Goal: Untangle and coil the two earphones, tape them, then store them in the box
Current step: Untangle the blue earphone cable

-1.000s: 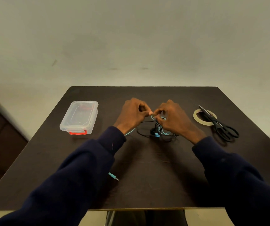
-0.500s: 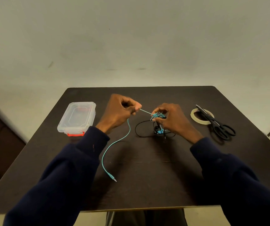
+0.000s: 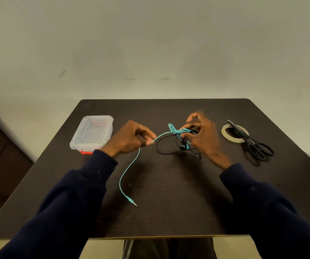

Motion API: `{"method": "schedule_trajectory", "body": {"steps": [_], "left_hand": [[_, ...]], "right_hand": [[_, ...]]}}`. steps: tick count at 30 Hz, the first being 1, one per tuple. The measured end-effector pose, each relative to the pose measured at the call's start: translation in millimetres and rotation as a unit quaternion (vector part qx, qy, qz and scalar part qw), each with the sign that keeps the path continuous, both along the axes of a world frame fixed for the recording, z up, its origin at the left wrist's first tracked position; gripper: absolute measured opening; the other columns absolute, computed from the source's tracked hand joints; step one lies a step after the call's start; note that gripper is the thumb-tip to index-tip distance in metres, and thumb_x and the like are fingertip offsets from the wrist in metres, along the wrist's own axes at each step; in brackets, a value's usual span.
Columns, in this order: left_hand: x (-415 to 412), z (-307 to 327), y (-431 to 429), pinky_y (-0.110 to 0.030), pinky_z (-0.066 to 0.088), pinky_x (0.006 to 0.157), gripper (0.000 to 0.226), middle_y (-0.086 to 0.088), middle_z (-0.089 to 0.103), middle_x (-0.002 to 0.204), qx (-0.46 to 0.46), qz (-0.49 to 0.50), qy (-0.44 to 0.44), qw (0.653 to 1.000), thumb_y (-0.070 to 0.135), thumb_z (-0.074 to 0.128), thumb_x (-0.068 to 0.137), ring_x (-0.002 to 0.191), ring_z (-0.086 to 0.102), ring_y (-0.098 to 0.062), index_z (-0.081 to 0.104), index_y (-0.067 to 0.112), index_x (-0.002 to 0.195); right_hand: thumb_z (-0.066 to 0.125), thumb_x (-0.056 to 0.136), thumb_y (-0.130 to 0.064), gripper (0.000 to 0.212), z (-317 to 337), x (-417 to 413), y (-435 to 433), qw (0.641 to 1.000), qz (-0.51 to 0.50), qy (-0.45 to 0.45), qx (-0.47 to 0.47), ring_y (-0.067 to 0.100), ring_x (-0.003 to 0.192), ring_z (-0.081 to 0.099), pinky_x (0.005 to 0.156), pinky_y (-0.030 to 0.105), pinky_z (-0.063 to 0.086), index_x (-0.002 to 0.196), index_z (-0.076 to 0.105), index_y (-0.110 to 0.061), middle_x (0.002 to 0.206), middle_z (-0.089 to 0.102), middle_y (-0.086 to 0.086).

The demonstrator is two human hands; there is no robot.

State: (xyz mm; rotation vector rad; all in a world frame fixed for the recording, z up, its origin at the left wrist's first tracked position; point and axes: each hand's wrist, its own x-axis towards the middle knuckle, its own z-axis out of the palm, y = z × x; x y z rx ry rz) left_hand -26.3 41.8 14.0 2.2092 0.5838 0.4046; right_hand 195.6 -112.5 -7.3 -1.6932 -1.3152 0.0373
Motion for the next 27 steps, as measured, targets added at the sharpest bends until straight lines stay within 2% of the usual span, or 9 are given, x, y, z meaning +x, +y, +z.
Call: {"method": "schedule_trajectory", "body": {"steps": [3,6,8,11,14,17,21,25,27], "left_hand": [[15.2,-2.1,-6.9,-0.034,0.061,0.088,0.046,0.001,0.076,0.102,-0.018,0.001,0.003,1.0,0.012,0.086,0.077,0.088,0.074,-0.012,0.071,0.016,0.12],[33.1,-4.7,-21.5,-0.029,0.06,0.082,0.057,0.001,0.077,0.094,-0.021,0.029,-0.07,0.997,0.025,0.091,0.071,0.084,0.074,-0.01,0.069,0.018,0.124],[42.3,-8.9,-30.5,-0.023,0.058,0.072,0.05,0.001,0.076,0.082,-0.008,0.055,-0.114,0.992,0.028,0.091,0.071,0.073,0.072,-0.008,0.073,0.018,0.116],[51.7,-14.5,-36.3,-0.026,0.051,0.057,0.025,-0.003,0.073,0.071,0.002,0.086,-0.156,0.984,0.028,0.087,0.077,0.059,0.062,-0.011,0.079,0.015,0.097],[53.1,-12.9,-36.0,-0.025,0.053,0.058,0.009,0.002,0.074,0.071,0.007,0.102,-0.169,0.98,0.023,0.08,0.087,0.062,0.067,-0.01,0.079,0.014,0.088],[45.4,-7.0,-27.9,-0.02,0.054,0.065,0.011,0.0,0.075,0.07,0.005,0.12,-0.189,0.975,0.022,0.075,0.091,0.065,0.07,-0.007,0.079,0.014,0.087],[32.4,-0.2,-12.7,-0.027,0.054,0.077,0.02,-0.005,0.074,0.067,-0.042,0.132,-0.21,0.968,0.028,0.069,0.096,0.071,0.068,-0.017,0.08,0.012,0.088],[23.5,11.3,-9.6,-0.012,0.049,0.066,0.026,-0.008,0.068,0.066,-0.108,0.131,-0.256,0.952,0.022,0.064,0.099,0.064,0.065,-0.006,0.075,0.0,0.087],[19.0,15.8,-3.7,-0.015,0.049,0.062,0.027,-0.006,0.069,0.069,-0.149,0.118,-0.255,0.948,0.024,0.063,0.099,0.06,0.062,-0.008,0.074,0.001,0.091]], "right_hand": [[0.086,0.077,-0.007,0.042,-0.3,-5.0,2.2,1.0,0.007,0.011,0.005,-0.004,0.087,0.071,0.077,0.011,0.054,0.107,0.058,-0.012,0.092,0.075,-0.007],[0.086,0.077,-0.009,0.042,0.8,-7.7,3.0,1.0,0.02,0.011,0.02,-0.003,0.087,0.072,0.079,0.013,0.056,0.107,0.057,-0.014,0.09,0.074,-0.009],[0.088,0.077,-0.013,0.044,2.8,-10.2,3.3,0.999,0.032,0.008,0.02,-0.002,0.088,0.072,0.08,0.015,0.057,0.108,0.058,-0.012,0.09,0.073,-0.011],[0.091,0.074,-0.018,0.049,4.1,-11.3,2.8,0.999,0.04,0.005,0.017,-0.001,0.091,0.072,0.082,0.016,0.057,0.111,0.06,-0.01,0.094,0.074,-0.01],[0.089,0.074,-0.011,0.042,2.2,-6.0,-0.2,0.999,0.031,-0.007,-0.002,-0.002,0.093,0.071,0.081,0.013,0.056,0.108,0.065,-0.013,0.097,0.073,-0.011],[0.086,0.077,-0.005,0.031,-4.3,6.2,-5.4,1.0,0.012,-0.008,-0.025,-0.003,0.087,0.071,0.078,0.016,0.057,0.102,0.071,-0.013,0.093,0.075,-0.009],[0.08,0.082,-0.003,0.022,-12.5,20.1,-11.7,0.998,-0.012,-0.012,-0.063,-0.004,0.081,0.071,0.077,0.017,0.058,0.1,0.076,-0.016,0.089,0.076,-0.005],[0.076,0.086,0.0,0.017,-18.7,29.2,-14.0,0.993,-0.044,-0.02,-0.104,-0.014,0.073,0.063,0.068,0.002,0.047,0.096,0.08,-0.013,0.091,0.077,-0.001],[0.074,0.087,0.0,0.017,-21.5,33.3,-13.8,0.99,-0.057,-0.021,-0.124,-0.012,0.074,0.061,0.068,-0.001,0.044,0.099,0.08,-0.011,0.097,0.077,0.002]]}}
